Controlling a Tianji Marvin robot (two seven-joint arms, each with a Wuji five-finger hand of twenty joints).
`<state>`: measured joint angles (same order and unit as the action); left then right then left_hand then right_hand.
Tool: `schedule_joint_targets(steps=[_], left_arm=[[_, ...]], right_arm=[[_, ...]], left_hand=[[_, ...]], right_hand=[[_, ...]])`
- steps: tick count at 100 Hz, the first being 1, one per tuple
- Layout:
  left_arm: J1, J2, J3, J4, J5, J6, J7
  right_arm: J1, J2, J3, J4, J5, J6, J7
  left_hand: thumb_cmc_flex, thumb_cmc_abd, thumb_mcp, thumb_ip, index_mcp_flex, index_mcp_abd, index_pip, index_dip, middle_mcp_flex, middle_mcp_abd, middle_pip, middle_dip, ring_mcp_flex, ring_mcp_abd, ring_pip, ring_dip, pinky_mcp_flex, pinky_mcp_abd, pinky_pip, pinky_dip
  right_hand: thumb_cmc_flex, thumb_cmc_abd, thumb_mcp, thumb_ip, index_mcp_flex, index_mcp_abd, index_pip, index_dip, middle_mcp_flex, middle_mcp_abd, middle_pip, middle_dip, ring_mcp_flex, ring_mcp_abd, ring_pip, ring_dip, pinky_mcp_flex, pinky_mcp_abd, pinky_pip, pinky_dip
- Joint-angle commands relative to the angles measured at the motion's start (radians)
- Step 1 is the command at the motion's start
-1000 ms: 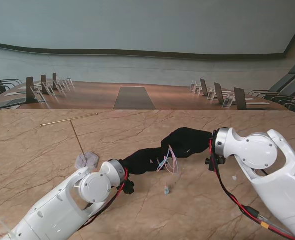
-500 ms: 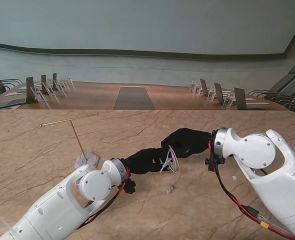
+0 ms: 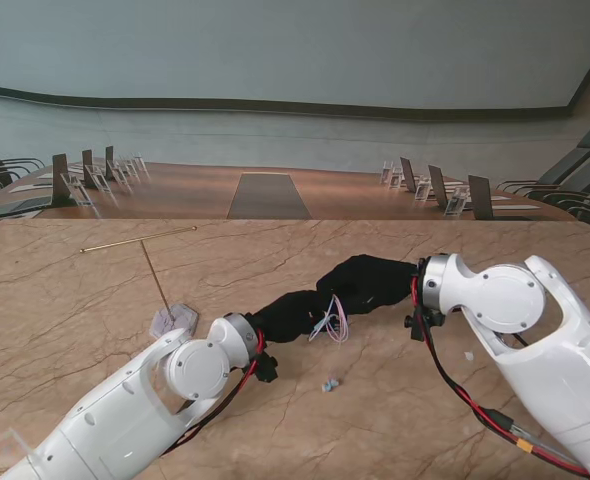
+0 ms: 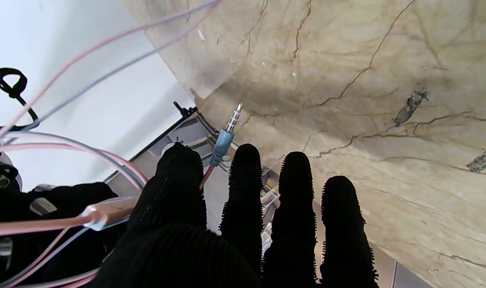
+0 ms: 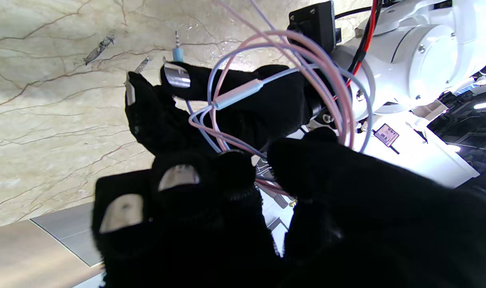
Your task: Take the wired earphone off the rack, coil the cable and place them on the table
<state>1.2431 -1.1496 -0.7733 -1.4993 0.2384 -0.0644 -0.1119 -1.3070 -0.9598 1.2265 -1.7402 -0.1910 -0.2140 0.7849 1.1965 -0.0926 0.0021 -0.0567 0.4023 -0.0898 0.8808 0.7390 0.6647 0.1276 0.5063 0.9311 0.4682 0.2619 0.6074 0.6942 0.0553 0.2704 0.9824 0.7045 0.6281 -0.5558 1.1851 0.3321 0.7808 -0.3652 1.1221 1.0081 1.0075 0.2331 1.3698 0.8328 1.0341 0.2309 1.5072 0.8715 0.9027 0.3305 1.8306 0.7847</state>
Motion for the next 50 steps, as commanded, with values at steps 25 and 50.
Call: schedule_joint_targets(steps=[25, 50], left_arm=[[0.014, -0.015, -0.034, -0.003, 0.022, -0.021, 0.049], [0.032, -0.01, -0.064, -0.004, 0.107, -0.022, 0.087]], right_arm=[[-0.031, 0.003, 0.011, -0.024, -0.022, 0.017, 0.016], [-0.06, 0.006, 0.047, -0.043, -0.03, -0.004, 0.019]], left_hand=[[0.032, -0.049, 0.015, 0.032, 0.111, -0.046, 0.003, -0.052, -0.028, -0.013, 0.019, 0.13, -0.037, -0.022, 0.053, 0.056, -0.016, -0.019, 0.024, 0.007], [0.048, -0.065, 0.039, 0.023, 0.209, -0.004, -0.038, -0.083, 0.004, -0.038, 0.093, 0.371, -0.054, -0.023, 0.204, 0.216, -0.024, -0.041, 0.035, 0.024]], right_hand=[[-0.036, -0.009, 0.017, 0.017, 0.008, -0.008, 0.05, 0.001, 0.038, 0.073, 0.047, -0.009, 0.024, 0.126, 0.069, -0.004, 0.02, -0.082, 0.102, -0.015], [-0.037, -0.009, 0.017, 0.019, 0.008, -0.008, 0.05, 0.002, 0.038, 0.072, 0.047, -0.01, 0.023, 0.127, 0.069, -0.005, 0.02, -0.082, 0.102, -0.016]])
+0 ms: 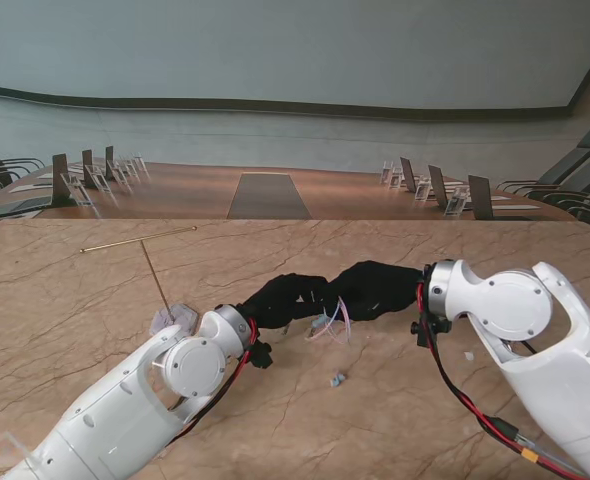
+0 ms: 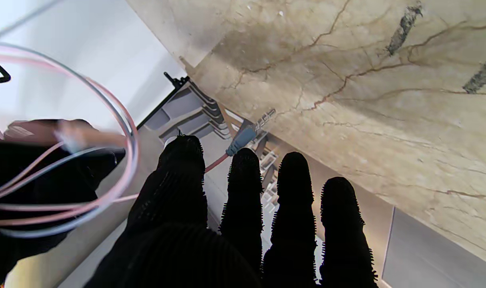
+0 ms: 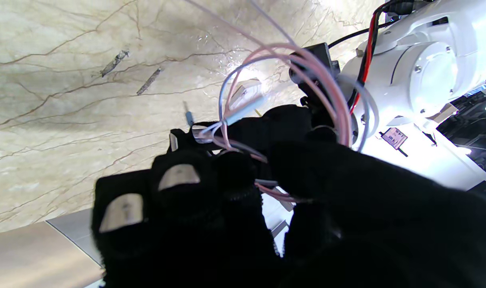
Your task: Take the wired earphone off the rack, coil the cable and place them on the table
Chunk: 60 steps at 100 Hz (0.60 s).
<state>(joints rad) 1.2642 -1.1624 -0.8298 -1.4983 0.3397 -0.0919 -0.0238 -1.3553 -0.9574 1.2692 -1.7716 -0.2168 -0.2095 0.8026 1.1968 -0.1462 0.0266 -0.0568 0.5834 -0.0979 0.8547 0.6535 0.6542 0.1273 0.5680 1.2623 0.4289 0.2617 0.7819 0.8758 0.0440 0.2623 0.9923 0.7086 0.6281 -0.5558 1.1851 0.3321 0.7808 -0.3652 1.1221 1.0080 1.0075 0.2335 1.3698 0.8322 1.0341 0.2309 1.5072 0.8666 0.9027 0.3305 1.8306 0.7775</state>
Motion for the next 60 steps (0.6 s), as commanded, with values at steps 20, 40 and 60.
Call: schedule_joint_targets(steps=[20, 40, 60], left_arm=[[0.018, 0.009, -0.022, -0.01, 0.025, 0.012, -0.007], [0.014, 0.008, -0.022, -0.01, 0.031, 0.011, 0.0], [0.004, -0.001, -0.028, -0.001, 0.036, -0.003, 0.033]], right_arm=[[-0.023, 0.006, 0.018, -0.019, -0.008, -0.016, 0.007], [-0.036, 0.008, 0.022, -0.018, -0.019, -0.005, 0.014], [-0.046, 0.01, 0.026, -0.019, -0.031, 0.001, 0.024]], left_hand=[[0.06, 0.004, -0.001, 0.022, 0.021, 0.028, -0.025, 0.054, 0.038, -0.036, 0.062, 0.066, 0.003, -0.016, 0.062, 0.071, -0.004, -0.026, 0.041, 0.031], [0.062, 0.01, -0.009, 0.022, 0.016, 0.036, -0.028, 0.075, 0.038, -0.035, 0.079, 0.071, 0.007, -0.017, 0.072, 0.081, 0.0, -0.026, 0.049, 0.035], [0.066, 0.005, -0.013, 0.023, 0.024, 0.046, -0.033, 0.076, 0.041, -0.029, 0.096, 0.073, 0.012, -0.012, 0.087, 0.092, 0.003, -0.021, 0.06, 0.041]], right_hand=[[-0.039, -0.011, 0.018, 0.02, 0.008, -0.008, 0.05, 0.002, 0.038, 0.072, 0.047, -0.01, 0.023, 0.127, 0.069, 0.0, 0.02, -0.082, 0.102, -0.009], [-0.038, -0.008, 0.017, 0.02, 0.008, -0.009, 0.049, 0.002, 0.037, 0.073, 0.046, -0.01, 0.021, 0.127, 0.067, 0.0, 0.018, -0.082, 0.1, -0.009], [-0.038, -0.007, 0.015, 0.021, 0.014, -0.011, 0.048, 0.002, 0.022, 0.079, 0.041, -0.012, 0.01, 0.128, 0.059, -0.002, 0.005, -0.079, 0.091, -0.011]])
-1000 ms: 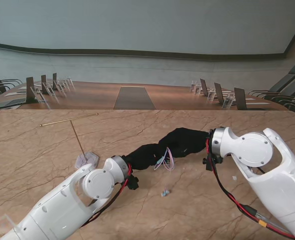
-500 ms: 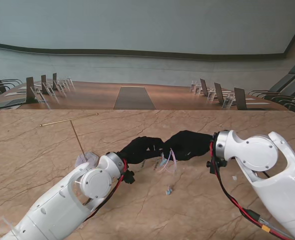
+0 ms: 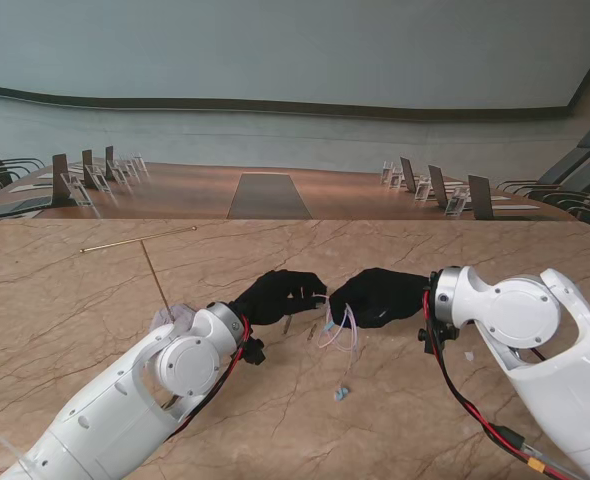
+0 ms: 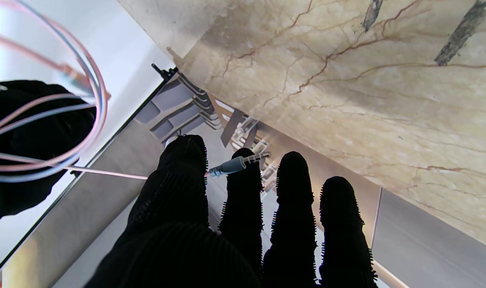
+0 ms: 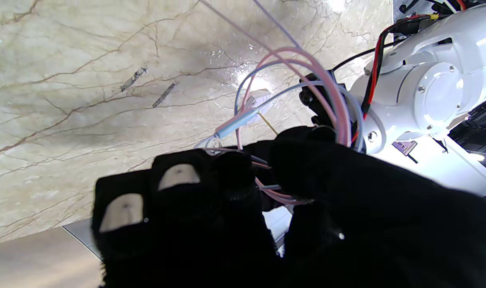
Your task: Take the wired earphone off the rack, coil the cable and place them on the table
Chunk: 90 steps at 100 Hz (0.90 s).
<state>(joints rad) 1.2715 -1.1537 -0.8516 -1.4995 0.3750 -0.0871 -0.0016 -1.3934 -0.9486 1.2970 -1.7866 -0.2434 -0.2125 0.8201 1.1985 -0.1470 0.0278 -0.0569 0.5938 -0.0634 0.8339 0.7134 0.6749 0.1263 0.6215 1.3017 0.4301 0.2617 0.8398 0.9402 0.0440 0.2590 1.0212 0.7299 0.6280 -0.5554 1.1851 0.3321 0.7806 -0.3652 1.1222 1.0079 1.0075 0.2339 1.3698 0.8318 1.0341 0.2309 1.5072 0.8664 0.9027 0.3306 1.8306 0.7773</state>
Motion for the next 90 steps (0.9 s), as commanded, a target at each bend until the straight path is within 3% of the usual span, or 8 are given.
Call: schedule_joint_targets(steps=[1, 29, 49, 58, 70, 81, 90], left_arm=[[-0.004, -0.01, -0.007, 0.0, 0.001, -0.008, 0.012], [0.003, -0.011, -0.028, -0.015, 0.002, -0.019, 0.028], [0.02, -0.002, -0.044, -0.036, 0.011, -0.02, 0.011], [0.019, 0.001, -0.043, -0.038, 0.013, -0.02, 0.0], [0.012, 0.006, -0.036, -0.039, 0.034, -0.018, -0.015], [0.002, 0.008, -0.029, -0.038, 0.037, -0.024, -0.021], [-0.008, 0.01, -0.024, -0.037, 0.054, -0.033, -0.024]], right_arm=[[-0.009, 0.002, -0.001, -0.004, -0.005, 0.004, 0.007], [0.001, 0.005, -0.013, 0.007, -0.02, 0.019, 0.022], [0.025, 0.002, -0.032, 0.032, -0.033, 0.036, 0.018], [0.031, 0.001, -0.037, 0.035, -0.03, 0.043, 0.017], [0.039, 0.001, -0.044, 0.035, -0.025, 0.048, 0.02], [0.045, 0.004, -0.048, 0.03, -0.023, 0.052, 0.032], [0.052, 0.007, -0.052, 0.027, -0.023, 0.056, 0.046]], left_hand=[[0.064, 0.006, -0.015, 0.024, 0.014, 0.012, -0.013, 0.016, 0.02, -0.029, 0.044, 0.033, 0.01, -0.012, 0.03, 0.029, 0.003, -0.018, 0.032, 0.02], [0.069, 0.016, -0.017, 0.022, -0.006, 0.034, -0.003, 0.023, 0.038, -0.03, 0.078, 0.032, 0.031, -0.008, 0.055, 0.042, 0.014, -0.009, 0.059, 0.031], [0.063, -0.001, -0.015, 0.03, -0.039, -0.008, 0.032, 0.078, 0.037, -0.036, 0.063, 0.009, 0.028, -0.008, 0.029, 0.026, 0.012, -0.009, 0.052, 0.021], [0.021, -0.048, 0.055, 0.023, 0.014, -0.006, -0.002, 0.063, -0.019, -0.035, -0.025, 0.044, -0.042, -0.034, -0.026, 0.003, -0.03, -0.034, 0.003, -0.002], [-0.037, -0.1, 0.16, 0.008, 0.062, -0.008, -0.024, 0.028, -0.076, -0.045, -0.041, 0.07, -0.101, -0.062, -0.059, 0.004, -0.067, -0.065, -0.06, -0.004], [-0.116, -0.168, 0.314, -0.016, 0.109, -0.004, -0.038, 0.003, -0.09, -0.06, 0.075, 0.167, -0.138, -0.073, 0.037, 0.124, -0.083, -0.096, -0.068, 0.031], [-0.175, -0.217, 0.43, -0.036, 0.145, -0.003, -0.04, -0.045, -0.016, -0.063, 0.238, 0.195, -0.07, -0.06, 0.16, 0.237, -0.054, -0.075, 0.013, 0.114]], right_hand=[[-0.038, -0.008, 0.015, 0.021, 0.015, -0.011, 0.047, 0.002, 0.022, 0.079, 0.04, -0.011, 0.01, 0.128, 0.059, -0.002, 0.005, -0.079, 0.091, -0.011], [-0.039, -0.01, 0.01, 0.019, 0.023, -0.021, 0.037, 0.004, -0.011, 0.091, 0.033, -0.012, -0.016, 0.127, 0.044, -0.001, -0.019, -0.081, 0.075, -0.011], [-0.036, -0.011, 0.007, 0.016, 0.027, -0.024, 0.029, 0.013, -0.032, 0.101, 0.028, -0.015, -0.036, 0.131, 0.031, 0.003, -0.041, -0.083, 0.06, -0.008], [-0.028, -0.007, 0.003, 0.011, 0.021, -0.012, 0.029, 0.021, -0.032, 0.107, 0.02, -0.021, -0.043, 0.144, 0.021, 0.003, -0.053, -0.074, 0.052, -0.005], [-0.025, 0.0, 0.001, 0.008, 0.01, 0.0, 0.029, 0.023, -0.031, 0.108, 0.018, -0.022, -0.044, 0.146, 0.018, 0.004, -0.057, -0.066, 0.048, -0.002], [-0.024, 0.0, 0.002, 0.004, 0.001, 0.01, 0.036, 0.013, -0.031, 0.108, 0.018, -0.022, -0.045, 0.147, 0.017, 0.005, -0.06, -0.062, 0.044, 0.002], [-0.023, 0.001, 0.002, 0.003, -0.004, 0.011, 0.038, 0.008, -0.031, 0.108, 0.018, -0.022, -0.045, 0.147, 0.016, 0.006, -0.059, -0.062, 0.043, 0.004]])
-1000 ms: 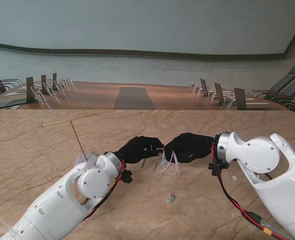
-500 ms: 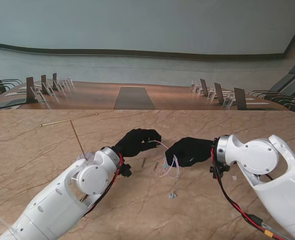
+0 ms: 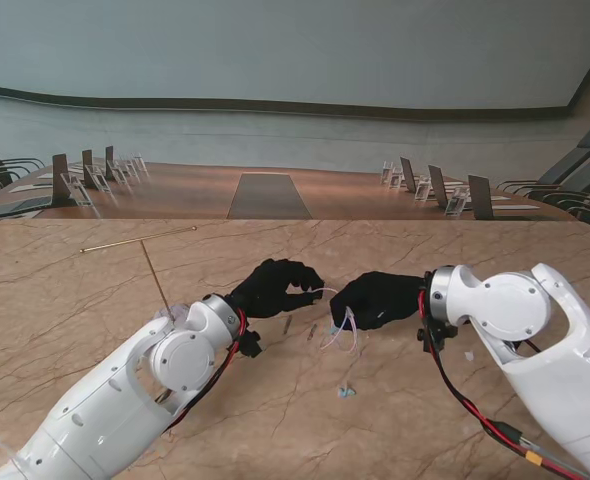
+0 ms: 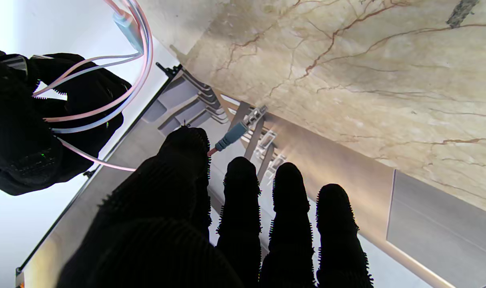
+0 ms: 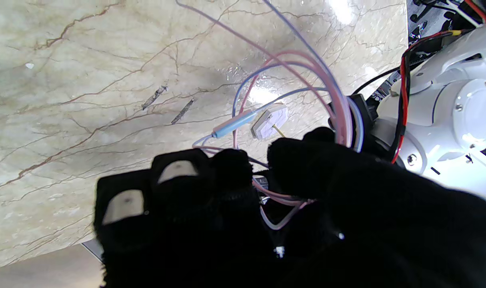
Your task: Take the wired earphone off the rack, coil the cable and place them on the table
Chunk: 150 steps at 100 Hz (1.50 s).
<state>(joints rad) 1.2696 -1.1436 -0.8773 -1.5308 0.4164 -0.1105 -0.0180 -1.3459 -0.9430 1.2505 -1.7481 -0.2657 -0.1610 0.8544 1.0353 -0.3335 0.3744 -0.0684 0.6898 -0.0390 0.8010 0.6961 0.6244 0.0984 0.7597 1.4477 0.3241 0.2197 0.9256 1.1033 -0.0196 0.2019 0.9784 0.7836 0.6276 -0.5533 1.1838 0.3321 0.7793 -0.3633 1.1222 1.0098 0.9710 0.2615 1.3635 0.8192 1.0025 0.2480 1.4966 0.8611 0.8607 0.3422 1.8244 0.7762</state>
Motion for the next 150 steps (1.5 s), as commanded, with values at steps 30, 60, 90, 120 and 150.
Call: schedule_joint_targets(steps=[30, 60, 90, 120, 150], left_arm=[[-0.02, 0.009, 0.004, -0.023, 0.002, -0.007, -0.053], [-0.022, 0.005, 0.007, -0.029, -0.001, 0.001, -0.044], [-0.015, -0.007, 0.017, -0.028, -0.042, 0.03, -0.024], [-0.003, -0.022, 0.025, -0.039, -0.099, 0.076, -0.006], [0.005, -0.025, 0.031, -0.052, -0.138, 0.106, -0.019]], right_arm=[[0.012, 0.004, -0.008, -0.013, 0.002, 0.003, 0.027], [-0.001, 0.0, -0.005, -0.006, -0.007, 0.005, 0.008], [-0.031, -0.018, -0.003, 0.015, -0.056, 0.001, -0.088], [-0.035, -0.036, -0.029, 0.047, -0.112, 0.013, -0.175], [-0.025, -0.057, -0.053, 0.078, -0.141, 0.029, -0.269]], left_hand=[[-0.03, -0.045, 0.103, -0.027, 0.068, -0.037, -0.011, -0.075, 0.366, -0.024, 0.074, -0.18, 0.349, 0.06, 0.252, 0.103, 0.192, 0.064, 0.282, 0.145], [-0.034, -0.084, 0.176, -0.049, 0.066, 0.067, 0.034, -0.116, 0.489, -0.016, -0.134, -0.399, 0.529, 0.096, 0.158, -0.062, 0.363, 0.186, 0.338, 0.041], [-0.042, -0.09, 0.236, -0.079, -0.077, 0.013, 0.207, 0.064, 0.506, -0.024, -0.124, -0.433, 0.567, 0.089, 0.146, -0.109, 0.401, 0.207, 0.348, -0.012], [0.007, -0.032, 0.162, -0.086, -0.163, -0.015, 0.281, 0.209, 0.479, -0.039, -0.061, -0.425, 0.557, 0.079, 0.161, -0.104, 0.397, 0.206, 0.352, -0.016], [0.056, -0.004, 0.114, -0.081, -0.174, -0.021, 0.293, 0.252, 0.475, -0.05, -0.029, -0.437, 0.56, 0.076, 0.172, -0.106, 0.403, 0.207, 0.357, -0.012]], right_hand=[[-0.023, -0.001, 0.004, 0.002, -0.003, 0.007, 0.047, -0.005, 0.005, 0.08, 0.023, -0.009, -0.015, 0.13, 0.025, 0.012, -0.019, -0.072, 0.045, 0.011], [-0.026, -0.005, 0.005, 0.002, -0.004, 0.002, 0.047, -0.009, 0.005, 0.08, 0.022, -0.01, -0.014, 0.129, 0.024, 0.012, -0.019, -0.072, 0.044, 0.014], [-0.031, -0.019, 0.015, 0.003, -0.001, 0.001, 0.048, -0.016, 0.014, 0.078, 0.02, -0.018, -0.006, 0.127, 0.027, 0.01, -0.014, -0.072, 0.045, 0.016], [-0.038, -0.039, 0.036, 0.005, 0.003, 0.001, 0.057, -0.03, 0.027, 0.071, 0.028, -0.025, 0.007, 0.121, 0.034, 0.006, 0.002, -0.074, 0.05, 0.014], [-0.046, -0.063, 0.06, 0.004, 0.008, 0.007, 0.065, -0.052, 0.049, 0.071, 0.034, -0.03, 0.032, 0.119, 0.049, -0.004, 0.038, -0.071, 0.068, -0.002]])
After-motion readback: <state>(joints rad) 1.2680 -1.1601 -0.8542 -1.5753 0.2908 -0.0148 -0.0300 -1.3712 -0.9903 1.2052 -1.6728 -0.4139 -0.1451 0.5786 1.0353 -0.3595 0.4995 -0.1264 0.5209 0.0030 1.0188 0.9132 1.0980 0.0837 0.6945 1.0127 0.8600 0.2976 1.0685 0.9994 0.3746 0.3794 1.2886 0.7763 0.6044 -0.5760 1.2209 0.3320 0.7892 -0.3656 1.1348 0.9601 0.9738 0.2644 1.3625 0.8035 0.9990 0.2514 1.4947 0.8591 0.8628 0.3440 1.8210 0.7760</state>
